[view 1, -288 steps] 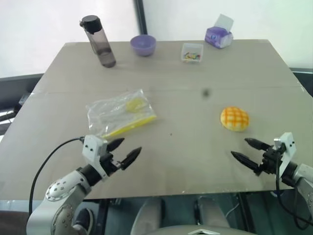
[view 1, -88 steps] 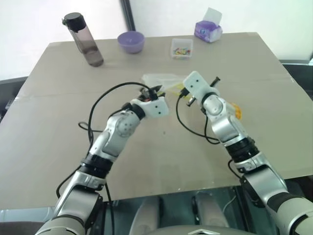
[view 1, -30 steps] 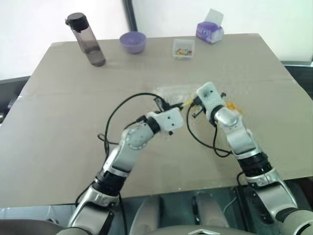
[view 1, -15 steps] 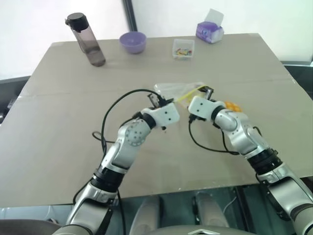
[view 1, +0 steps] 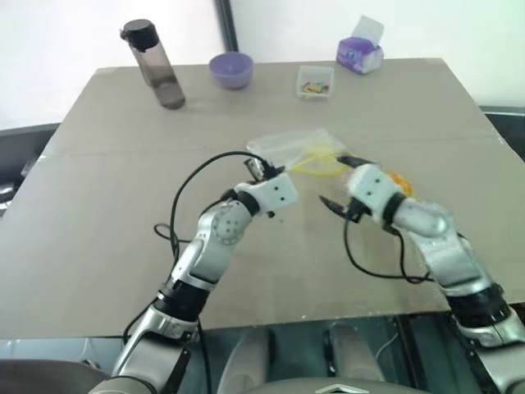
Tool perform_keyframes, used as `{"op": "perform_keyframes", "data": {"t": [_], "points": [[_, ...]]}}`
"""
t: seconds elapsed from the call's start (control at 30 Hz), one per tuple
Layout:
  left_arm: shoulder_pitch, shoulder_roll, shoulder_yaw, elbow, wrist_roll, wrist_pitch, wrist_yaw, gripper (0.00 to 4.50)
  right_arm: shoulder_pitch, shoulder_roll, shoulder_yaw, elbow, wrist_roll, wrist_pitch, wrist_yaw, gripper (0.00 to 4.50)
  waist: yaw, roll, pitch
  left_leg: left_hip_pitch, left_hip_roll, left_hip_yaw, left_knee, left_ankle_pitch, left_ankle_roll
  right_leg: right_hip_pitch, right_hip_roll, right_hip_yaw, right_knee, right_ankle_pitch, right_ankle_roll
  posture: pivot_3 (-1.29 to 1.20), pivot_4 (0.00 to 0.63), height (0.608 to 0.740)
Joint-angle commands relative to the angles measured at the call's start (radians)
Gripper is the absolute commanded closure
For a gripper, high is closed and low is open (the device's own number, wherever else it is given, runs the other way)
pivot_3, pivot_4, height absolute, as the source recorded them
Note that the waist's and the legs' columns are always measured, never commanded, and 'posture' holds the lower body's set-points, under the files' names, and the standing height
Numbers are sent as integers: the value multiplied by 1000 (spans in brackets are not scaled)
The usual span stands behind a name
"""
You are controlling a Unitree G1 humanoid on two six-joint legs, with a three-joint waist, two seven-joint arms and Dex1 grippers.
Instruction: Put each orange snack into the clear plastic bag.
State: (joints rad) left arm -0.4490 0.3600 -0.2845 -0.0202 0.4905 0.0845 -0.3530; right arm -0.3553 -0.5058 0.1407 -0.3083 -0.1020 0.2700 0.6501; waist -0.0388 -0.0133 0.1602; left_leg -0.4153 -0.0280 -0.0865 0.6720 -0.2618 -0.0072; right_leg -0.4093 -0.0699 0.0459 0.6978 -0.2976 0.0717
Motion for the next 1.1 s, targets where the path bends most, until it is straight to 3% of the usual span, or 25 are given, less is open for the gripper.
{"op": "perform_keyframes", "data": {"t": [0.03, 0.17, 0.3, 0.63, 0.73, 0.83, 0.9, 0.97, 1.0, 1.03, 1.1], "points": [[-10, -9, 1, -12, 4, -3, 15, 4500, 26, -1, -198, -44, 124, 118, -31, 22, 2, 0, 0, 0, 0, 0, 0, -1, 1, 1, 0, 0, 0, 0, 0, 0, 150, 740], [-11, -15, 3, -11, 1, -2, 16, 4500, 72, -24, -336, -2, 205, 222, -44, 22, 3, 0, 0, 2, 0, -1, 0, -2, 3, 2, 0, -1, 0, 0, 0, 0, 150, 740], [-11, -15, 4, -5, -2, -5, 13, 4500, 132, 6, -378, 8, 317, 333, -31, 22, -1, 0, 0, 2, 0, 0, 0, -2, 4, 2, 0, 0, 0, 0, 0, 0, 150, 740], [-21, -14, 4, 7, -6, -14, 8, 4500, 122, 27, -252, 218, 280, 362, -82, 22, -1, 0, -1, 5, 0, 0, 1, -2, 4, 6, 0, -1, -1, 0, 0, 0, 150, 740], [-22, -14, 3, 6, -6, -15, 7, 4500, 91, 18, -241, 268, 248, 350, -121, 22, -1, 0, -1, 14, 0, 0, -1, -3, 5, 16, 0, -1, -2, 0, 0, 0, 150, 740], [-20, -14, 3, 3, -5, -14, 7, 4500, 71, 14, -238, 297, 233, 329, -145, 866, 0, 0, -1, 25, 0, -1, -1, -3, 6, 27, 0, -2, -4, 0, 0, 0, 150, 740], [-18, -15, 3, 1, -5, -12, 8, 4500, 68, 12, -234, 303, 231, 315, -144, 1746, 1, 0, -1, 31, 0, -1, -2, -4, 6, 33, 0, -2, -4, 0, 1, 0, 150, 740], [-16, -16, 2, 2, -4, -11, 9, 4500, 68, 2, -224, 305, 220, 296, -141, 2439, 1, 0, -1, 32, 0, -1, -2, -4, 6, 34, 0, -1, -4, 0, 1, 0, 150, 740], [-16, -16, 2, 3, -4, -11, 10, 4500, 69, -2, -221, 305, 211, 279, -145, 2575, 0, 0, -1, 32, 0, -1, -2, -4, 6, 33, 0, -2, -4, 0, 1, 0, 150, 740], [-15, -16, 1, 4, -4, -12, 10, 4500, 70, -7, -218, 302, 202, 261, -147, 3167, 1, 0, -1, 32, 0, -1, -2, -4, 6, 33, 0, -2, -4, 0, 1, 0, 150, 740], [-14, -16, 0, 5, -3, -12, 10, 4500, 71, -20, -209, 289, 181, 193, -145, 3781, 0, 0, -1, 31, 0, -1, -2, -4, 6, 33, 0, -1, -4, 0, 1, 0, 150, 740]]}}
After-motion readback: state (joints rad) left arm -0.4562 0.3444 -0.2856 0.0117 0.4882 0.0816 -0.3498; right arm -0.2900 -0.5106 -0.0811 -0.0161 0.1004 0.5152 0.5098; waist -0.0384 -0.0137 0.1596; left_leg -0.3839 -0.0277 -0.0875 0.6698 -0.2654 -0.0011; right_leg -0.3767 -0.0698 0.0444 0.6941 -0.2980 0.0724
